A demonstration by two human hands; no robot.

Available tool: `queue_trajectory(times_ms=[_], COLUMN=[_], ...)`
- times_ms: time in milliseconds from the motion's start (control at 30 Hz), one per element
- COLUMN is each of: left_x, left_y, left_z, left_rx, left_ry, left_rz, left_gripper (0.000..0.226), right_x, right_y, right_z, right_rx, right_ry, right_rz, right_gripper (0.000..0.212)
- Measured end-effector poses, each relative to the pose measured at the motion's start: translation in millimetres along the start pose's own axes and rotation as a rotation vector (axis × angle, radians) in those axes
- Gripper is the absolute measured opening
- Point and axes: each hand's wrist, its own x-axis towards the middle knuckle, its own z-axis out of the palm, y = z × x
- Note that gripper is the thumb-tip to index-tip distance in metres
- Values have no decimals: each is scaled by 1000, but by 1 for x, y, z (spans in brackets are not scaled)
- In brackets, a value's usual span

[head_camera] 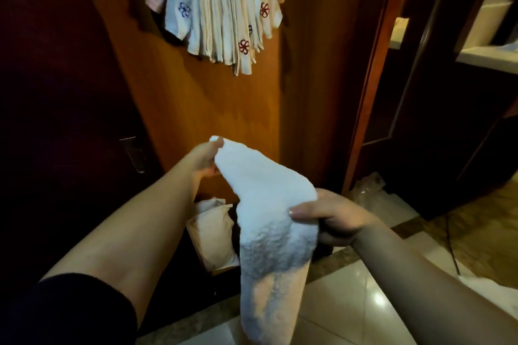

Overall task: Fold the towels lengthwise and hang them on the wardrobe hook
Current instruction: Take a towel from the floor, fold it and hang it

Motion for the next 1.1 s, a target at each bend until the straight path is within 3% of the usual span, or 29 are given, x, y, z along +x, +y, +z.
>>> queue_trajectory(times_ms=[67,167,300,400,500,567,667,900,967,1100], left_x=[17,34,1,-50,-107,-126,-130,-109,-101,-83], left_y=[-33,-70,-89,-90,-98,-105,-112,-99,-98,-112], left_z=[-10,-20,-11,7,22,29,43,65,65,45], left_rx=[-2,-26,-34,-133,38,206,380,574,614,733], left_ry=[-70,-84,-165,-63,21,32,112,283,330,354], left_rz=[-57,-106,-77,116,412,531,624,673,676,614], left_gripper=[55,55,55,46,28,45,62,65,60,22], right_x=[8,20,36,50,61,69,81,100,101,94], right_y=[-10,-27,-50,-59,-66,-73,-82,-101,-107,-118], right_z=[1,10,18,16,14,19,29,51,52,42], right_rx=[47,120,150,259,355,411,451,503,477,448], right_ry=[26,48,283,488,628,662,703,729,730,782], right_rz=[-34,-100,-142,-173,-231,-287,-322,-408,-432,-499], right_gripper=[46,56,47,57,48,50,49,44,45,40])
